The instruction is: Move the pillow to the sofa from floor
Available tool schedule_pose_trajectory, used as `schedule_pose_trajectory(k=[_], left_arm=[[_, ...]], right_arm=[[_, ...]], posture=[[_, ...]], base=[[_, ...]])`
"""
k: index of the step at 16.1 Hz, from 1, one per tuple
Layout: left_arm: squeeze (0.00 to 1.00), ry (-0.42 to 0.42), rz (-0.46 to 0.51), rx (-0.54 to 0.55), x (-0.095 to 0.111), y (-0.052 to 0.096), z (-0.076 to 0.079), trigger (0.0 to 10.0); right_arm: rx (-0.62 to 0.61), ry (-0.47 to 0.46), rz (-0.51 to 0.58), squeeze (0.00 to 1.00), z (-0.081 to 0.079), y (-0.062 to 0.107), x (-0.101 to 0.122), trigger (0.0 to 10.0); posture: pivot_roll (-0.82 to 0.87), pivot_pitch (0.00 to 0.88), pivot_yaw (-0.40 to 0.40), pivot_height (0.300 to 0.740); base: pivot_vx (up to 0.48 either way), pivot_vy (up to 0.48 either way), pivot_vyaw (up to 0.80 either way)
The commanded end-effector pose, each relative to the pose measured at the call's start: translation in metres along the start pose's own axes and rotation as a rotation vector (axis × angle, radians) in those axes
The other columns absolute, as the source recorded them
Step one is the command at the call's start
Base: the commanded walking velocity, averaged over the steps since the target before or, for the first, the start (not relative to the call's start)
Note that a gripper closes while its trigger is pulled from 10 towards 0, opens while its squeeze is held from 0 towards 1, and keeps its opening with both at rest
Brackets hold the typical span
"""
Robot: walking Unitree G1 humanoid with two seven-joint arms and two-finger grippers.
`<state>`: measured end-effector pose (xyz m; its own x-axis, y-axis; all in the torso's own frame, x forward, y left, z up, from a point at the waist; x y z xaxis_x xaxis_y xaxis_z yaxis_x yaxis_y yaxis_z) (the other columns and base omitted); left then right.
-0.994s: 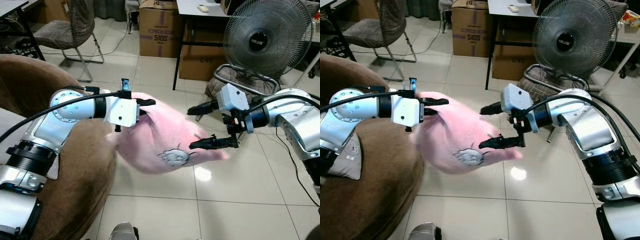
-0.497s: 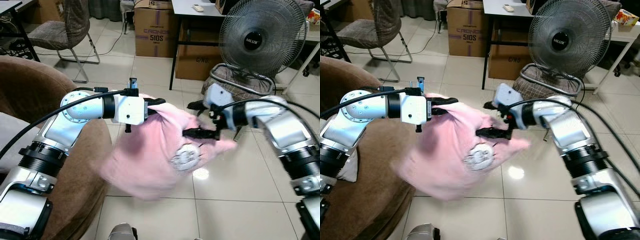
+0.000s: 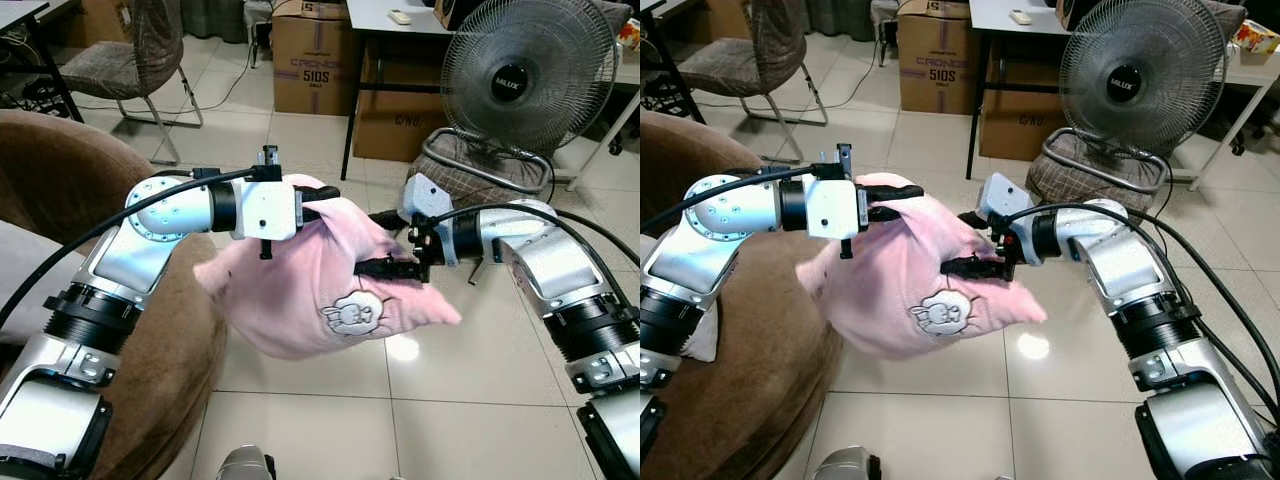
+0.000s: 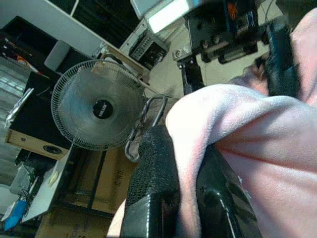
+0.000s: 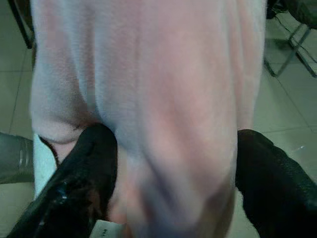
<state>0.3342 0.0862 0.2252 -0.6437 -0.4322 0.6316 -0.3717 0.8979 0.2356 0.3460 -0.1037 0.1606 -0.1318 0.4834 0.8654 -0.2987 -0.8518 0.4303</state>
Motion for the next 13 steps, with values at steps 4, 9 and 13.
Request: schedule_pose_trajectory(k=[4,9,13], left_arm=[[0.00,-0.050,0.093,0.067,0.0278,0.0050,-0.0203,10.0],[0.00,-0.050,0.083,0.069,0.0269,0.0052,-0.0207,10.0],[0.00,-0.040,0.062,0.059,0.0227,0.0063,-0.0175,10.0]], right_arm=[[-0.043,-0.040,-0.047,0.00,0.0039,0.0030,-0.0148,0.0],[-0.049,-0.042,-0.026,0.00,0.0051,0.0006,-0.0114,0.0],[-0.051,-0.041,-0.008,0.00,0.0046,0.0000,-0.0081,0.0]], posture=[[0.10,0.000,-0.025,0.740],[0.10,0.000,-0.024,0.740],[0.10,0.000,-0.025,0.740]], base=[[0.000,0.000,0.00],[0.000,0.000,0.00],[0.000,0.000,0.00]])
Point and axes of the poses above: a point about 5 cm out from each wrist's last joint towards the gripper, its own y axis pointing back from the gripper into the wrist, its own x axis along the axis of the wrist's last joint, z = x × y, the point moved 4 cm from there along -y, pointing out of the wrist towards the gripper, and after that the axes turned 6 degrees about y, right-handed, at the moved point
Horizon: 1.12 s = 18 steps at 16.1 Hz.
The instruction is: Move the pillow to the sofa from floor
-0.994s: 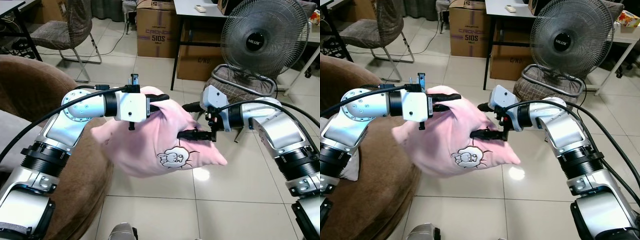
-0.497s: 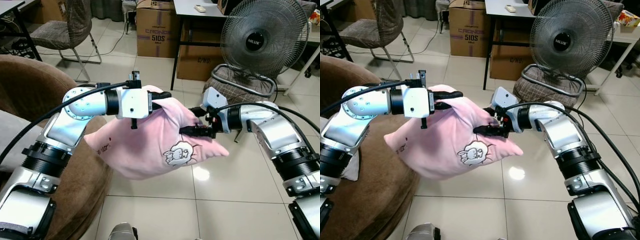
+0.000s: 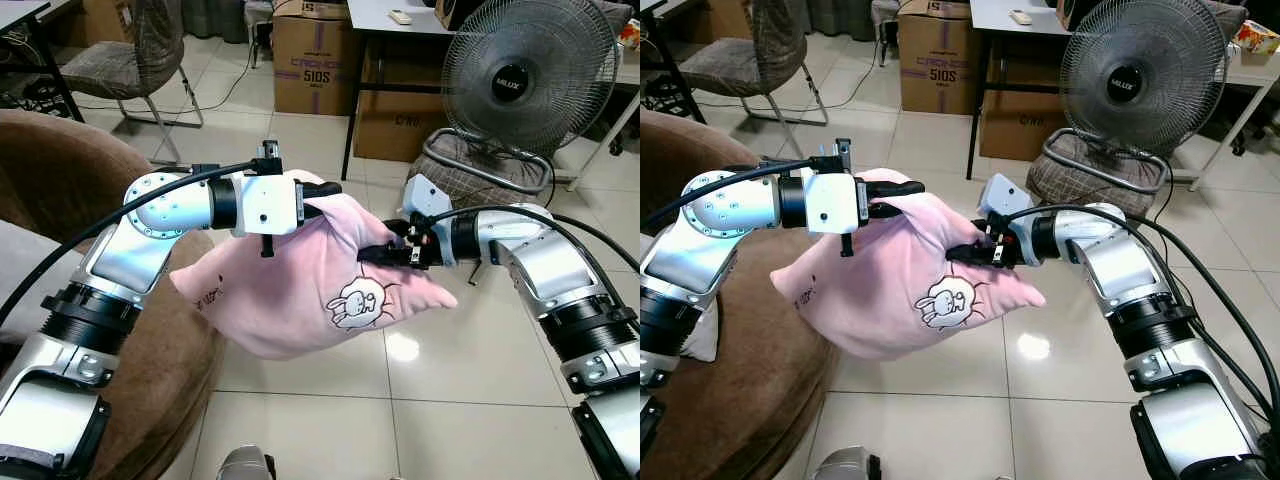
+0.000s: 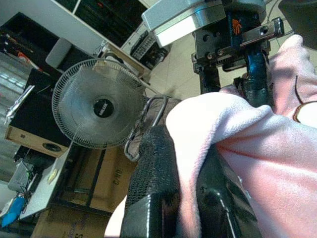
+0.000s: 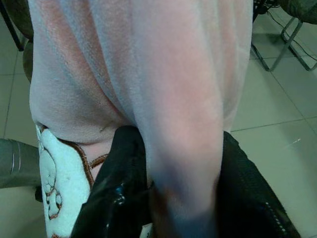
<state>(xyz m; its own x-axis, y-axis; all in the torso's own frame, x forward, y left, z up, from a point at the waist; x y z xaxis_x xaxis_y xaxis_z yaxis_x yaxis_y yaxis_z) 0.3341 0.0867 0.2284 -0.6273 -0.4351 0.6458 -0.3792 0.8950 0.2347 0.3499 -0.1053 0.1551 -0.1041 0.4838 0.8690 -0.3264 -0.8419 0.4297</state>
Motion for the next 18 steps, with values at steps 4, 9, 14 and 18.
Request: schedule_pose_trajectory(k=[4,9,14,18], left_arm=[[1.00,0.015,0.068,0.024,0.019,0.007,-0.014,10.0],[1.00,0.099,0.106,-0.002,0.023,0.014,-0.013,10.0],[1.00,0.233,0.174,0.207,0.028,0.028,-0.034,10.0],[0.05,0.647,0.039,0.630,-0.037,0.048,0.009,10.0]], right_arm=[[-0.020,-0.012,0.010,0.00,0.001,0.003,0.000,0.0],[-0.018,-0.021,0.012,0.00,-0.001,0.005,-0.003,0.0],[-0.049,-0.078,-0.002,0.00,-0.008,0.005,-0.019,0.0],[-0.302,-0.160,-0.052,0.00,-0.019,0.015,-0.059,0.0]], posture=[[0.10,0.000,-0.024,0.740],[0.10,0.000,-0.028,0.740],[0.09,0.000,-0.027,0.740],[0.07,0.000,-0.032,0.740]], base=[[0.000,0.000,0.00],[0.000,0.000,0.00],[0.000,0.000,0.00],[0.000,0.000,0.00]])
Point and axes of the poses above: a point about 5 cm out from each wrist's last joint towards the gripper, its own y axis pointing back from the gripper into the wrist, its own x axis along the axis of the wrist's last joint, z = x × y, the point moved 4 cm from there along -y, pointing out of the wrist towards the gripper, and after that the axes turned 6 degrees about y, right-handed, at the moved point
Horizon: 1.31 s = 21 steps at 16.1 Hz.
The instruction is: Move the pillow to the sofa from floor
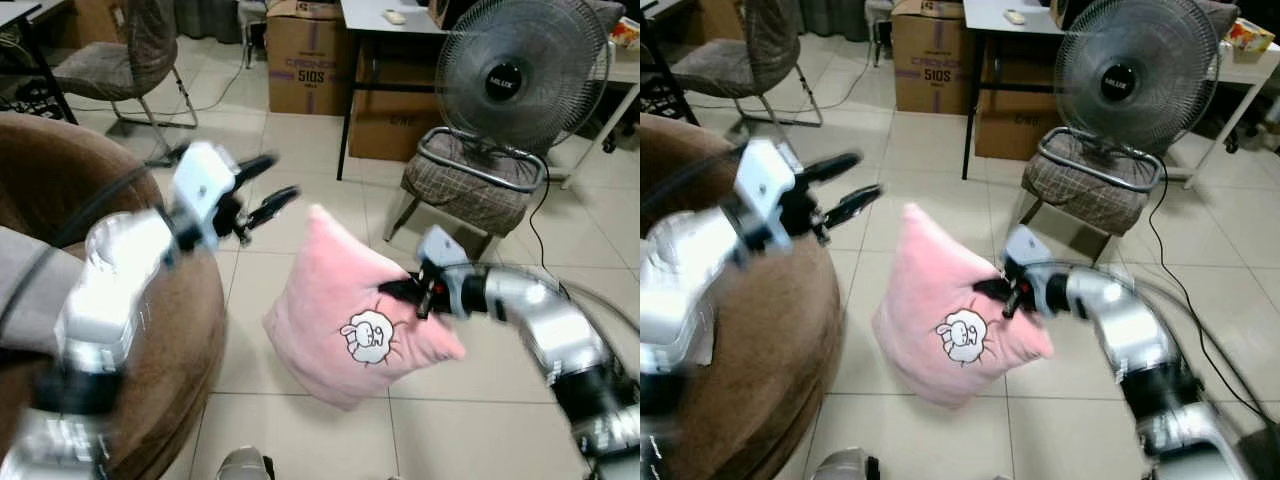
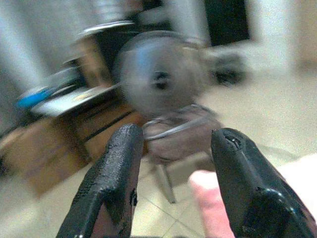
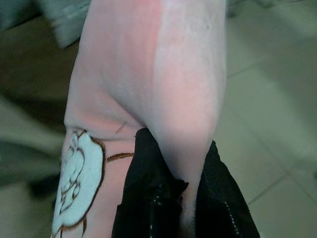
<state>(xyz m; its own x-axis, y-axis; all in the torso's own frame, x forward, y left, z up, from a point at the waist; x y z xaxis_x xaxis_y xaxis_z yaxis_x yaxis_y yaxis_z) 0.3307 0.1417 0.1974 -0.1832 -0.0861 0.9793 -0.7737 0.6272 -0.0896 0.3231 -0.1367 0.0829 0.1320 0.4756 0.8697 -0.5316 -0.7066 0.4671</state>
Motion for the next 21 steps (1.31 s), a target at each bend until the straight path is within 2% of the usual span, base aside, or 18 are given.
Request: schedule_pose_trajectory(k=[1,2,3,4,6,8,9,11,17,18,20,21], left_arm=[[0.00,0.072,-0.033,0.178,-0.016,0.015,-0.011,10.0],[0.00,0.130,-0.094,0.314,-0.040,0.031,-0.012,10.0],[0.00,0.147,-0.151,0.428,-0.058,0.047,-0.011,10.0],[0.00,0.129,-0.190,0.517,-0.070,0.061,-0.009,10.0],[0.00,0.160,-0.221,0.653,-0.081,0.077,-0.011,10.0],[0.00,0.142,-0.234,0.683,-0.082,0.079,-0.009,10.0],[0.00,0.125,-0.238,0.679,-0.082,0.077,-0.006,10.0],[0.00,0.072,-0.241,0.634,-0.078,0.065,0.003,10.0],[0.00,0.011,-0.210,0.584,-0.064,0.043,0.004,10.0],[0.00,-0.003,-0.215,0.571,-0.064,0.039,0.003,10.0],[0.00,-0.014,-0.216,0.570,-0.064,0.036,0.000,10.0],[0.00,0.011,-0.198,0.573,-0.062,0.033,-0.003,10.0]], right_arm=[[-0.179,0.037,0.082,0.00,0.017,0.010,0.017,0.0],[-0.343,0.011,0.107,0.00,0.025,0.012,0.017,0.8],[-0.471,-0.060,0.130,0.00,0.029,0.016,0.014,10.0],[-0.583,-0.129,0.121,0.00,0.031,0.020,0.006,10.0],[-0.672,-0.159,0.114,0.00,0.027,0.023,-0.002,10.0],[-0.727,-0.212,0.140,0.00,0.025,0.025,-0.003,10.0],[-0.751,-0.235,0.143,0.00,0.025,0.026,-0.004,10.0],[-0.776,-0.286,0.154,0.00,0.026,0.024,-0.003,10.0],[-0.869,-0.392,0.165,0.00,0.030,0.039,-0.013,10.0],[-0.889,-0.420,0.175,0.00,0.030,0.044,-0.015,10.0],[-0.893,-0.437,0.183,0.00,0.027,0.049,-0.016,10.0],[-0.923,-0.451,0.171,0.00,0.024,0.055,-0.020,10.0]], posture=[[0.06,0.000,-0.034,0.740],[0.06,0.000,-0.034,0.740],[0.07,0.000,-0.051,0.740],[0.07,0.000,-0.057,0.740],[0.07,0.000,-0.060,0.740],[0.07,0.000,-0.059,0.740],[0.07,0.000,-0.058,0.740],[0.07,0.000,-0.058,0.740],[0.06,0.000,-0.044,0.740],[0.05,0.000,-0.014,0.740],[0.04,0.000,0.005,0.740],[0.03,0.000,0.017,0.740]], base=[[0.000,0.000,0.00],[0.000,0.000,0.00],[0.000,0.000,0.00],[0.000,0.000,0.00],[0.000,-0.217,0.00],[0.000,-0.480,0.76],[0.000,-0.480,0.79],[0.000,-0.480,0.77],[0.000,-0.480,0.76],[0.000,-0.349,0.76],[0.000,0.000,0.76],[0.000,0.000,0.74]])
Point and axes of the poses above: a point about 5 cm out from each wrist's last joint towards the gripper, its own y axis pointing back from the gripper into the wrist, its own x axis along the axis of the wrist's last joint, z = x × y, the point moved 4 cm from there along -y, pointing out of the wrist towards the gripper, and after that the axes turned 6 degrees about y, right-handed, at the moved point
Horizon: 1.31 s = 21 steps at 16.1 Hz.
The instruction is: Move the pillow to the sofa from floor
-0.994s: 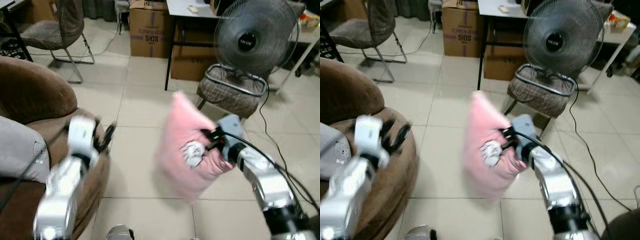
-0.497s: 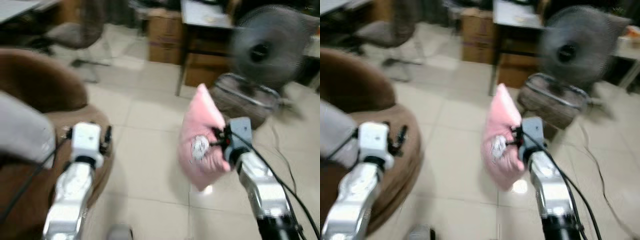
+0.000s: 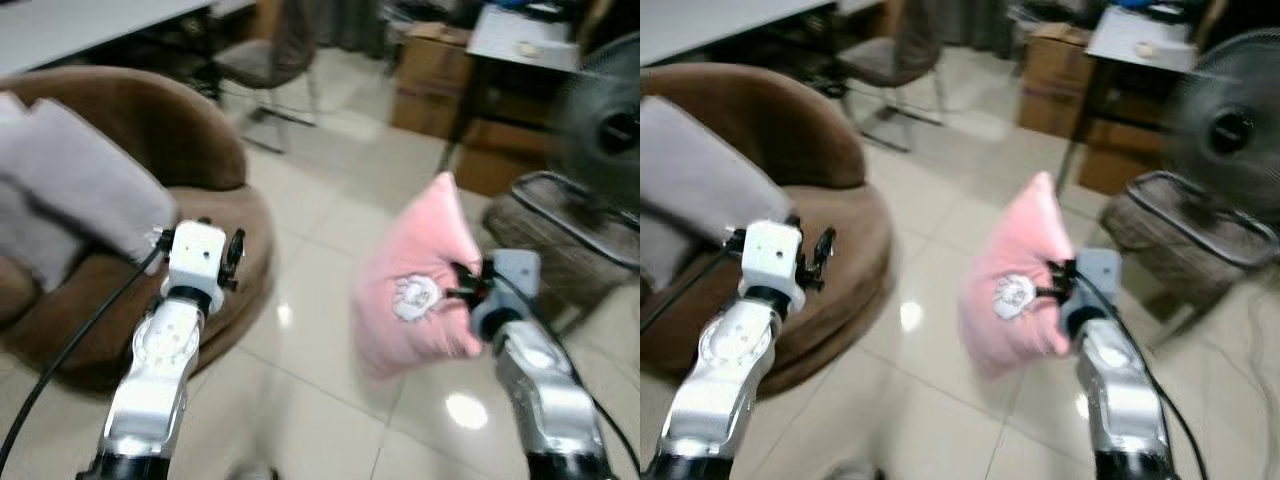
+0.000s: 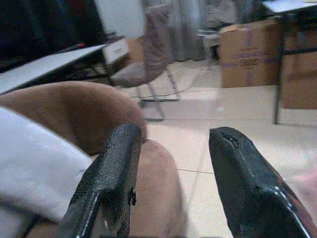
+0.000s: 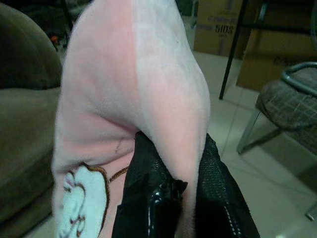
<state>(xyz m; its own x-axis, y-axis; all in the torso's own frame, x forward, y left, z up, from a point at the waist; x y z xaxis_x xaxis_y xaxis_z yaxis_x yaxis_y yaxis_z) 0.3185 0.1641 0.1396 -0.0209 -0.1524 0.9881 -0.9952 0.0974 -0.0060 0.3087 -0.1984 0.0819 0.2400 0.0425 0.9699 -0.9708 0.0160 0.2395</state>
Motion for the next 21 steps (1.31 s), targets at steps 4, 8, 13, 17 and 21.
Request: schedule_pose_trajectory(k=[4,8,13,17,21], left_arm=[[0.00,0.041,-0.007,-0.017,-0.003,-0.003,-0.002,10.0],[0.00,0.060,0.001,-0.034,-0.001,-0.004,0.000,10.0],[0.00,0.059,0.006,-0.032,-0.001,-0.004,0.000,10.0],[0.00,0.065,0.008,-0.021,-0.001,-0.004,-0.002,10.0],[0.00,0.079,0.006,-0.011,-0.004,-0.004,-0.002,10.0]], right_arm=[[-0.072,-0.027,0.039,0.00,0.003,0.016,0.011,10.0],[-0.078,-0.023,0.051,0.00,0.001,0.018,0.014,10.0],[-0.072,-0.005,0.038,0.00,0.000,0.014,0.015,10.0],[-0.064,0.006,0.049,0.00,-0.002,0.011,0.017,10.0],[-0.044,0.019,0.066,0.00,-0.002,0.008,0.022,10.0]], posture=[[0.01,0.000,0.042,0.740],[0.01,0.000,0.041,0.740],[0.02,0.000,0.034,0.740],[0.02,0.000,0.033,0.740],[0.02,0.000,0.024,0.740]], base=[[0.067,0.000,0.00],[0.327,0.000,0.00],[0.362,0.000,-0.80],[0.364,0.000,-0.11],[0.363,0.000,0.00]])
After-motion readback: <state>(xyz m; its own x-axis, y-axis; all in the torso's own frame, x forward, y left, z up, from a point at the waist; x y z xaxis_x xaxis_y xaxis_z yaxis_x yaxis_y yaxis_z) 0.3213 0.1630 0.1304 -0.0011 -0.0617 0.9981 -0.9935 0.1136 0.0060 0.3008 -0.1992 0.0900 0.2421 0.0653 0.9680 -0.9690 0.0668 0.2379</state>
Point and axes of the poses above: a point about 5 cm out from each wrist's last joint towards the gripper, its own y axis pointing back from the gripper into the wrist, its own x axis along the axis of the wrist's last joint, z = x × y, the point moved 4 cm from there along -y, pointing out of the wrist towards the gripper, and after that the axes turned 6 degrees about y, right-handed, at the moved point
